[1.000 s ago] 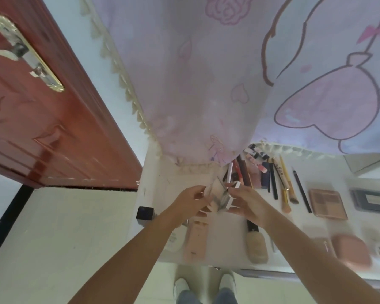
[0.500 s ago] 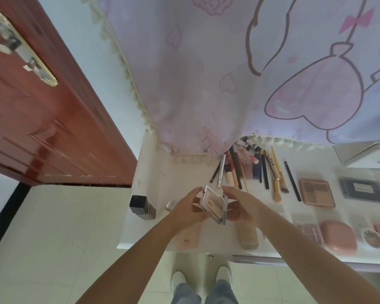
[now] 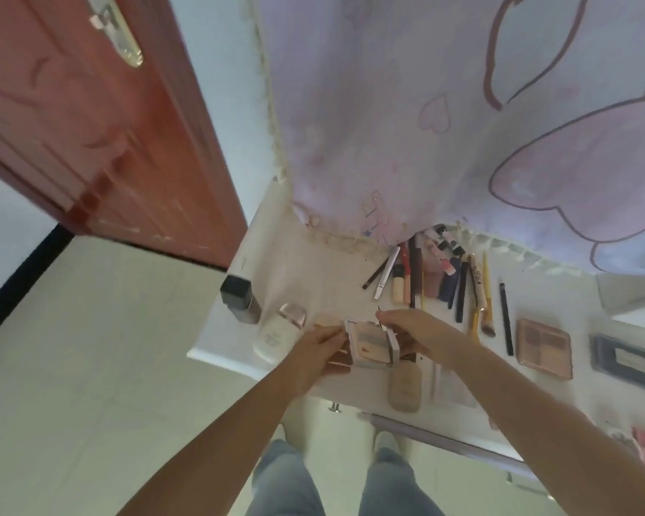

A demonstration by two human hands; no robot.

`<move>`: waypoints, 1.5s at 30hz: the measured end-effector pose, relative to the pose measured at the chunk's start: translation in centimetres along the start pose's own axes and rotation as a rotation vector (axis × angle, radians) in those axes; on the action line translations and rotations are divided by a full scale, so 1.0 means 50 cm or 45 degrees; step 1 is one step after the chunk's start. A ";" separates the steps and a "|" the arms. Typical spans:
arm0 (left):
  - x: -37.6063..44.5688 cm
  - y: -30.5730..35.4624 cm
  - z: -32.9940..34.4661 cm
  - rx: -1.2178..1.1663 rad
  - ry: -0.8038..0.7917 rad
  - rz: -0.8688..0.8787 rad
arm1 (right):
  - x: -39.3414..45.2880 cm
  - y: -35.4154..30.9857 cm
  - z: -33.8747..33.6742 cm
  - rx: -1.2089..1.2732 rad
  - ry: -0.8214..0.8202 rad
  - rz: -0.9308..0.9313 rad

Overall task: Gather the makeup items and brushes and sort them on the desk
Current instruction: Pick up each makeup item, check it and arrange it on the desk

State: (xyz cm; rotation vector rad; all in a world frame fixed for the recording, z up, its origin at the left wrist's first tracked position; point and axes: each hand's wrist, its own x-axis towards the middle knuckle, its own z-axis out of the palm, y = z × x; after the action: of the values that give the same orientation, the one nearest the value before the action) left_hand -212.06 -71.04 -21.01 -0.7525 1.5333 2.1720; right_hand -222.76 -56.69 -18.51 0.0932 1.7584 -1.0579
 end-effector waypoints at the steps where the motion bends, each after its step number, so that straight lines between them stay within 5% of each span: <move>1: 0.000 -0.010 0.008 -0.059 0.062 -0.008 | 0.008 -0.003 -0.006 -0.071 -0.032 -0.022; 6: 0.005 -0.074 0.074 -0.150 0.542 0.044 | 0.040 -0.014 -0.012 -0.522 -0.232 -0.156; 11: 0.001 -0.137 0.120 -0.369 0.967 -0.050 | 0.057 -0.010 -0.012 -0.650 -0.374 -0.149; 21: -0.007 -0.168 0.157 -0.134 1.291 -0.171 | 0.070 -0.007 -0.020 -0.941 -0.275 -0.507; 31: -0.005 -0.161 0.165 0.277 1.225 -0.160 | 0.061 0.005 -0.045 -1.056 -0.199 -0.660; 37: -0.029 -0.188 0.214 0.764 1.014 -0.019 | 0.058 0.075 -0.142 -1.971 -0.208 -0.888; 41: -0.006 -0.186 0.246 0.954 0.734 -0.057 | 0.071 0.098 -0.135 -2.062 -0.173 -1.013; 45: 0.006 -0.184 0.273 1.092 0.707 -0.135 | 0.063 0.099 -0.146 -2.140 -0.265 -1.055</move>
State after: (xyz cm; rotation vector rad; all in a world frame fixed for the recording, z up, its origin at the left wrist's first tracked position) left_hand -209.80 -55.10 -24.45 -1.1056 2.3544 1.0473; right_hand -226.98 -49.94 -23.45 -1.7787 1.9586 0.2250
